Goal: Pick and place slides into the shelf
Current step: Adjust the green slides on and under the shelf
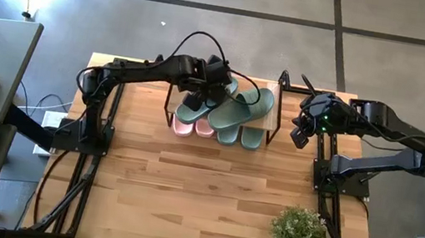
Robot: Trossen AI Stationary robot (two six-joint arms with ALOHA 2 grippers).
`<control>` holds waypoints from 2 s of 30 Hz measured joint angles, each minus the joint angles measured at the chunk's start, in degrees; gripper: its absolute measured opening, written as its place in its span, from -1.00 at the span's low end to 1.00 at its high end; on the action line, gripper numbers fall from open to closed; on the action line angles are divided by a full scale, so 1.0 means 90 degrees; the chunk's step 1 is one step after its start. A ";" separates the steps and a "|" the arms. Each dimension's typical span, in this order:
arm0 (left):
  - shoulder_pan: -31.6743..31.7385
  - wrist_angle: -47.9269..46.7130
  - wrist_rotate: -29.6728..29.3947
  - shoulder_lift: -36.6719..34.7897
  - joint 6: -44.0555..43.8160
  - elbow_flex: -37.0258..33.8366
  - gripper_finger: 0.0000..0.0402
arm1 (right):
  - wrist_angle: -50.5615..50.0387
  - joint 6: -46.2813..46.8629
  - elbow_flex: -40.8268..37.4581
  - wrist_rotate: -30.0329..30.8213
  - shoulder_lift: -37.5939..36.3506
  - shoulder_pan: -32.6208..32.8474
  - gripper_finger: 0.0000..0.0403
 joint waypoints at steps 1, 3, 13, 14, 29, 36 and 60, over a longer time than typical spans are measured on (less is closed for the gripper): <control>-0.0001 -0.0010 -0.0007 -0.0002 -0.0003 0.0000 -0.09 | 0.0000 0.0000 0.0000 0.0000 0.0000 0.0000 -1.00; -0.0001 -0.0051 -0.0006 0.0000 -0.0004 0.0000 -0.21 | -0.0002 0.0000 0.0000 0.0000 0.0000 0.0001 -1.00; -0.0002 -0.0112 0.0074 0.0049 -0.0409 0.0000 -0.95 | -0.0002 0.0000 0.0000 0.0000 0.0000 0.0000 -1.00; -0.0002 -0.0107 0.0074 0.0049 -0.0527 0.0000 -0.96 | -0.0002 0.0000 0.0000 0.0000 0.0000 0.0000 -1.00; -0.0082 -0.1121 -0.1058 -0.0075 -0.4204 0.0002 -0.97 | 0.0010 -0.0122 0.0000 0.0036 0.0000 0.0002 -1.00; -0.0463 -0.1757 -0.1801 -0.0073 -0.5187 0.0002 -0.98 | 0.0052 -0.0240 0.0000 0.0288 0.0000 0.0000 -1.00; -0.0504 -0.2527 -0.2420 -0.0002 -0.6457 -0.0002 -1.00 | 0.0049 -0.0240 0.0000 0.0078 0.0000 0.0000 -1.00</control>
